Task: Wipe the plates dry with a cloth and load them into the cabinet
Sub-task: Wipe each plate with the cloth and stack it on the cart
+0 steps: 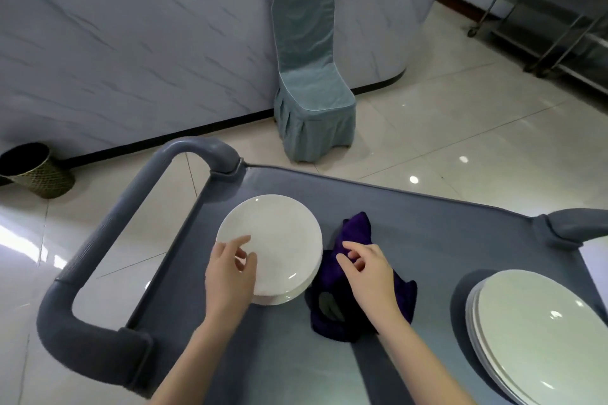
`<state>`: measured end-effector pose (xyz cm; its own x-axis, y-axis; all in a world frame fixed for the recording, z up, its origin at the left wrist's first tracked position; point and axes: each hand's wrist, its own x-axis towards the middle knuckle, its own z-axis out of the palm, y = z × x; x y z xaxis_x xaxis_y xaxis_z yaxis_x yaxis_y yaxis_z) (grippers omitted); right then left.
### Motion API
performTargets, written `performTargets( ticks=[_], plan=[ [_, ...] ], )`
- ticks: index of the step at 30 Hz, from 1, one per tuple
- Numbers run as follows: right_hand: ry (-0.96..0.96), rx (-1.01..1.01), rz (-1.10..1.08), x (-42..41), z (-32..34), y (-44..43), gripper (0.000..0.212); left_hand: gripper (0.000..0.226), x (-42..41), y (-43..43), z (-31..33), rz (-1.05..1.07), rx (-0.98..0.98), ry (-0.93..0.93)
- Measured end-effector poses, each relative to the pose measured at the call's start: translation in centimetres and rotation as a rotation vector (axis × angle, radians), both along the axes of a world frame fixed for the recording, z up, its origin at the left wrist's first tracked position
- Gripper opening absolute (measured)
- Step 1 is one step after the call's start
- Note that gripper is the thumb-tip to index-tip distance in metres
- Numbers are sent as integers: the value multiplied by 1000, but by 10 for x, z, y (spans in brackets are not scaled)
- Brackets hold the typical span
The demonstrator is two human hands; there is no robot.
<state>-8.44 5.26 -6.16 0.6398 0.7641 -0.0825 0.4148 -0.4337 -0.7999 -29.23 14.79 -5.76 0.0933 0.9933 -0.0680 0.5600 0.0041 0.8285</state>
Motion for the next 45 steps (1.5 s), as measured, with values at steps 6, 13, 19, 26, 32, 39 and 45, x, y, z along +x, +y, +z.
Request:
performTargets(
  ticks=[6, 13, 19, 26, 32, 39, 45],
  plan=[
    [-155, 15, -113, 77, 28, -93, 17, 23, 103, -58, 17, -351, -75, -145],
    [-268, -147, -363, 168, 44, -216, 35, 20, 218, -137, 13, -629, -185, -147],
    [-142, -265, -469, 206, 38, -278, 56, 61, 275, -176, 3, -695, -204, 185],
    [48, -263, -466, 218, 25, -288, 60, 40, 285, -188, -3, -656, -228, 220],
    [67, -235, -492, 218, 24, -283, 58, 21, 281, -192, 4, -611, -187, 145],
    [323, 61, -525, 203, 31, -263, 23, 35, 248, -164, 12, -486, -375, -70],
    [741, 289, -526, 168, 33, -196, 22, 34, 205, -127, 28, -384, -387, -294]
  ],
)
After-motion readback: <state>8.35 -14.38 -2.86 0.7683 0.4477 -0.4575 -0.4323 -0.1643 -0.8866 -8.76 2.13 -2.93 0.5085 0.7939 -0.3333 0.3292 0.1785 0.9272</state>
